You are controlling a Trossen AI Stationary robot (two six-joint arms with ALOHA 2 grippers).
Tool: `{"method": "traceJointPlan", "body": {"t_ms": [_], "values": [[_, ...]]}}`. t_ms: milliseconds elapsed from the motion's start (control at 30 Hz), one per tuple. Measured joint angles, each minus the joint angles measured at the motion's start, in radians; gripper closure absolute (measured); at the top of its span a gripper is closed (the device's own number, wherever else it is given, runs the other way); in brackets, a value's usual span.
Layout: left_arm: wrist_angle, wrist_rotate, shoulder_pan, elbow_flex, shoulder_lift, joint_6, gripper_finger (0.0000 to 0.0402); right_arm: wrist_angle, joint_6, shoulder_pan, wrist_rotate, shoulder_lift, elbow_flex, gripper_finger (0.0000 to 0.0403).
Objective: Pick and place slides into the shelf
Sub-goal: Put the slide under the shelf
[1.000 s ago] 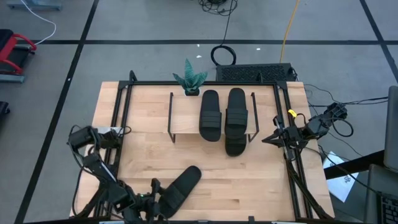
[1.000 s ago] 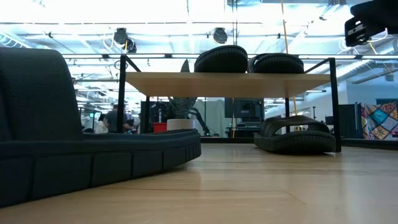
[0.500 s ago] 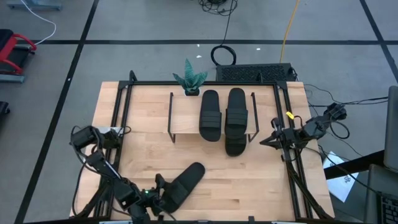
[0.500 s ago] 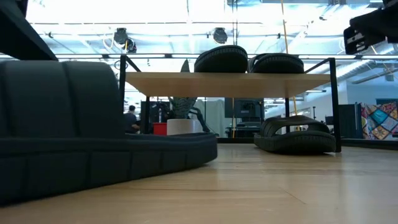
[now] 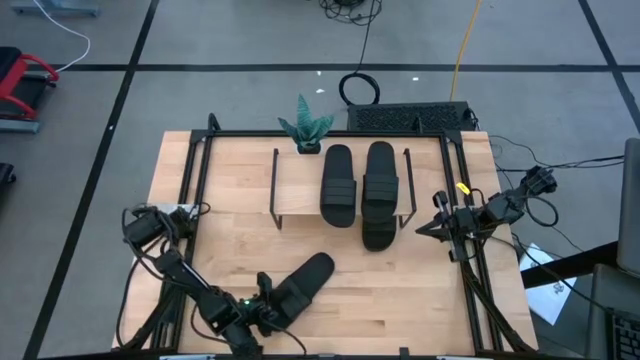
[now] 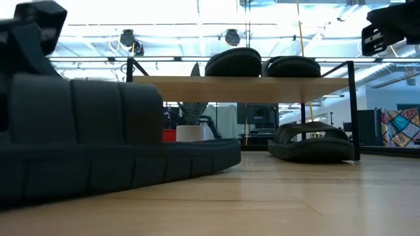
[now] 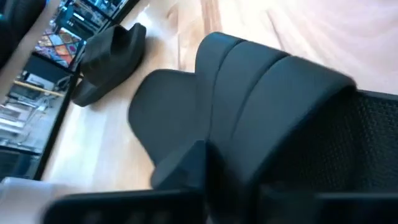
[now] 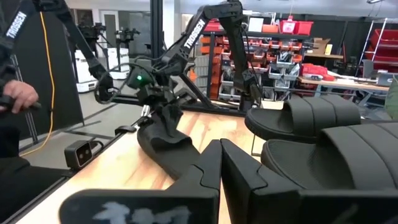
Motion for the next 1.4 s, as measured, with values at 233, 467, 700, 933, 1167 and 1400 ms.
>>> {"method": "traceJointPlan", "body": {"t_ms": [233, 467, 700, 933, 1167, 1400], "values": [[-0.131, 0.016, -0.010, 0.123, -0.048, 0.074, 0.0376, 0.004, -0.024, 0.000, 0.000, 0.000, 0.000, 0.0403], [-0.431, -0.083, 0.050, 0.290, -0.048, -0.092, 0.0394, 0.057, -0.026, 0.000, 0.000, 0.000, 0.000, 0.0403], [-0.556, -0.008, 0.184, 0.364, -0.049, -0.319, 0.0391, 0.058, -0.036, 0.000, 0.000, 0.000, 0.000, 0.0403], [-0.546, 0.018, 0.320, 0.364, -0.048, -0.397, 0.0387, 0.083, -0.026, 0.000, 0.000, 0.000, 0.000, 0.0403], [-0.537, 0.010, 0.391, 0.364, -0.035, -0.487, 0.0387, 0.111, -0.026, 0.000, 0.000, 0.000, 0.001, 0.0403], [-0.521, -0.050, 0.425, 0.364, 0.065, -0.451, 0.0387, 0.111, -0.026, 0.000, 0.000, 0.000, 0.001, 0.0403]]}}
